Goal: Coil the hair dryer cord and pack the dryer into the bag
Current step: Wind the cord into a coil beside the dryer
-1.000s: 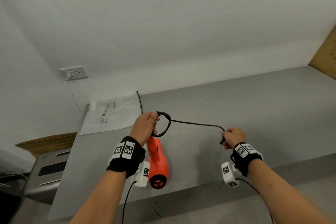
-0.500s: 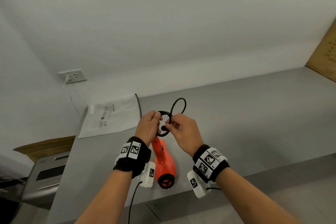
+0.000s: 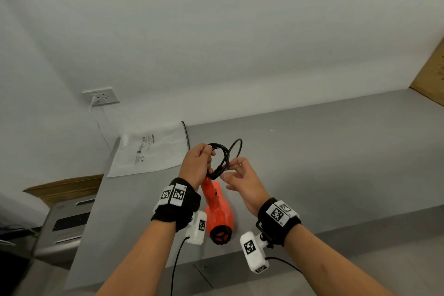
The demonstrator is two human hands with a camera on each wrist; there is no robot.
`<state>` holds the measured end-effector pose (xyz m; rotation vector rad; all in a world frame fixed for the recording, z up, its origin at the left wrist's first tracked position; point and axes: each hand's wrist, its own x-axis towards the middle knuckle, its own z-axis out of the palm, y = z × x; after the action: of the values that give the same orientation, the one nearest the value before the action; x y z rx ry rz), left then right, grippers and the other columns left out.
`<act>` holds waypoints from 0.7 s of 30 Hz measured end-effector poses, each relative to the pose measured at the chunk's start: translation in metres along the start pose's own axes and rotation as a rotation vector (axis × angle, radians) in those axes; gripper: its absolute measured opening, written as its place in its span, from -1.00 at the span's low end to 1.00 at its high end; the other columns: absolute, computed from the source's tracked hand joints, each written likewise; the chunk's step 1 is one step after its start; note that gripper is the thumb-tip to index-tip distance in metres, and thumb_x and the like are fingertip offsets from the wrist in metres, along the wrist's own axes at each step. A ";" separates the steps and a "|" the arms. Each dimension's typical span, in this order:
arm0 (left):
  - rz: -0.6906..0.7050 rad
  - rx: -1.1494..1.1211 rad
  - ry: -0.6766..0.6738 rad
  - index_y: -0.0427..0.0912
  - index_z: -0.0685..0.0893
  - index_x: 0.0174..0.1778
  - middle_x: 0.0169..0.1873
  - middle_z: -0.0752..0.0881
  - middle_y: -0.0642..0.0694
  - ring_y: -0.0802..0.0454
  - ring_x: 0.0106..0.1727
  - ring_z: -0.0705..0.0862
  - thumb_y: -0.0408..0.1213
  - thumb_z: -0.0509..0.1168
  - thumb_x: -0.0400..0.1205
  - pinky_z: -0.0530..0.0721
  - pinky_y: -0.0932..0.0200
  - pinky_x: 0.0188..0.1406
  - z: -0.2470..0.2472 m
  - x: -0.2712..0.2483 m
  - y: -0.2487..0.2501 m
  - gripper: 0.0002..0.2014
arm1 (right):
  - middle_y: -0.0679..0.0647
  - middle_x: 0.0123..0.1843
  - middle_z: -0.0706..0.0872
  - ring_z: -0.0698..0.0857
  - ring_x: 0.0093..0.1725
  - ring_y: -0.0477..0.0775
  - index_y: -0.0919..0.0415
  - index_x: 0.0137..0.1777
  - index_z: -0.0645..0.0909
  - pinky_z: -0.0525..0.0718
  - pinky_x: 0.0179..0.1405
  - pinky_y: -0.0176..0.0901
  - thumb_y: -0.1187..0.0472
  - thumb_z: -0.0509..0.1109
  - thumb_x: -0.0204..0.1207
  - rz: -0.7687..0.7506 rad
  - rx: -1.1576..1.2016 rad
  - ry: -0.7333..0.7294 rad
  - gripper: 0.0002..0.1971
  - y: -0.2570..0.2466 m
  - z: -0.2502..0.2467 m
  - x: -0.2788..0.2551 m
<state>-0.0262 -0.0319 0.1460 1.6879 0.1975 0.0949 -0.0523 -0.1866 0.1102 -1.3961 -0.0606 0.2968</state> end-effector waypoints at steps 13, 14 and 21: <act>0.000 -0.048 0.017 -0.24 0.64 -0.15 -0.53 0.33 0.03 0.14 -0.57 0.30 -0.24 0.11 0.82 0.51 0.14 -0.46 0.003 0.008 -0.001 -0.70 | 0.14 -0.06 0.74 0.73 -0.07 0.10 0.11 -0.06 0.66 0.70 -0.02 -0.09 0.09 0.48 0.55 -0.052 -0.557 -0.083 -0.88 0.030 -0.018 -0.005; 0.000 -0.055 0.036 -0.23 0.64 -0.15 -0.53 0.33 0.03 0.14 -0.58 0.31 -0.23 0.11 0.82 0.51 0.14 -0.46 0.001 0.012 0.000 -0.70 | 0.11 -0.10 0.71 0.68 -0.12 0.07 0.12 -0.11 0.62 0.64 -0.06 -0.14 0.13 0.48 0.56 -0.039 -0.629 -0.129 -0.89 0.039 -0.024 -0.012; 0.021 0.003 0.123 -0.18 0.69 -0.13 -0.62 0.43 0.14 0.15 -0.63 0.42 -0.13 0.13 0.78 0.55 -0.01 -0.26 -0.016 0.040 -0.001 -0.69 | -0.06 -0.36 0.74 0.68 -0.41 -0.19 -0.14 -0.28 0.55 0.75 -0.08 -0.07 0.15 0.46 0.56 0.086 -0.840 -0.230 -0.77 0.084 -0.070 -0.053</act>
<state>0.0098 -0.0087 0.1446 1.6883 0.2715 0.2147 -0.1026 -0.2540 0.0224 -2.1931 -0.3459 0.5394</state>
